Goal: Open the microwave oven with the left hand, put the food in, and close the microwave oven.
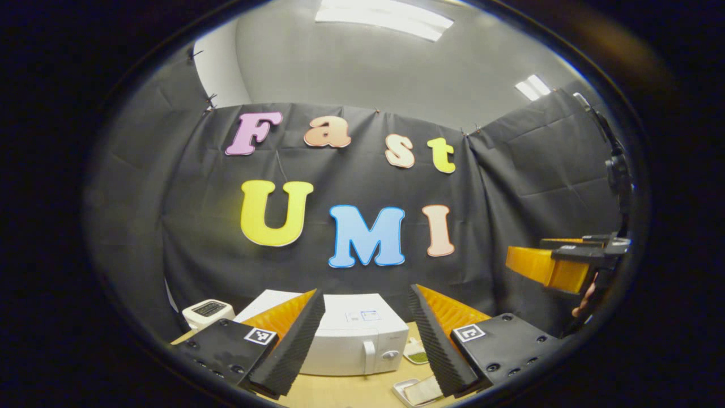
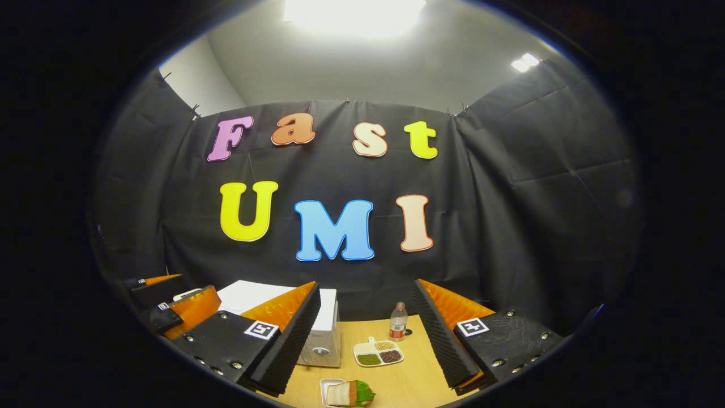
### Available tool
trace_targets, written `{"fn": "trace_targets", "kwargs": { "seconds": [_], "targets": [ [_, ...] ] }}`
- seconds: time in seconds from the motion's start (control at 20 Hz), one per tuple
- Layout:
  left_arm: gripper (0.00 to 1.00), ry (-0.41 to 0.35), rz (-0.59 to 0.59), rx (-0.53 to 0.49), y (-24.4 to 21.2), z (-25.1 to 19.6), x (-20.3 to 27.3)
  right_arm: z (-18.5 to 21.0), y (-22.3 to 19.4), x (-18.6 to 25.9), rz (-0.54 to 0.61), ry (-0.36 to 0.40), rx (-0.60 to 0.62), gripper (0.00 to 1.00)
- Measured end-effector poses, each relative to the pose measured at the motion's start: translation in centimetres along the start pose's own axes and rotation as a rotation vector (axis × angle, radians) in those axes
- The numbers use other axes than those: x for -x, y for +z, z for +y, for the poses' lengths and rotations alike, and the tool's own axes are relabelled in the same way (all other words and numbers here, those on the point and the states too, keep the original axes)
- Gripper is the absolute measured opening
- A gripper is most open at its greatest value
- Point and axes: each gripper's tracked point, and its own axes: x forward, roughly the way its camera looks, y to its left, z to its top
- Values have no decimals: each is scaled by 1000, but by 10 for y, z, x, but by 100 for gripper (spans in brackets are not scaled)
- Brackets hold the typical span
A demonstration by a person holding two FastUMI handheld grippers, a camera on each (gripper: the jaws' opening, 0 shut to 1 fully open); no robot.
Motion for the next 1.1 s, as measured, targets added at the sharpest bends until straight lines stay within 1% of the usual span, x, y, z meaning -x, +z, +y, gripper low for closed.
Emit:
{"fn": "trace_targets", "kwargs": {
  "seconds": [0.05, 0.25, 0.45, 0.5, 0.75, 0.85, 0.95, 1.0, 1.05, 1.1],
  "targets": [
    [97, 5, 19, -1, -15, -1, -6, -4, 1, -2, -11, 0, 1, 99],
    [97, 34, 120, -5, -81, -8, -36, -20, -4, -17, -17, 20, 4, 99],
    [100, 51, 226, -24, -147, -16, -73, -39, -26, -43, 40, 44, -1, 98],
    [98, 59, 249, -28, -161, -17, -82, -45, -33, -51, 61, 46, 2, 99],
    [97, 104, 375, -27, -241, -11, -126, -71, -64, -86, 133, 71, 5, 99],
    [87, 137, 423, -42, -271, -6, -139, -81, -79, -99, 167, 82, 19, 99],
    [76, 162, 447, -56, -288, -2, -152, -90, -90, -110, 196, 85, 38, 99],
    [77, 165, 455, -60, -294, -1, -157, -92, -93, -114, 202, 91, 42, 99],
    [69, 165, 471, -60, -303, -1, -159, -92, -95, -117, 203, 96, 43, 99],
    [59, 141, 483, -38, -305, -9, -159, -92, -95, -119, 203, 103, 41, 99]
  ]
}}
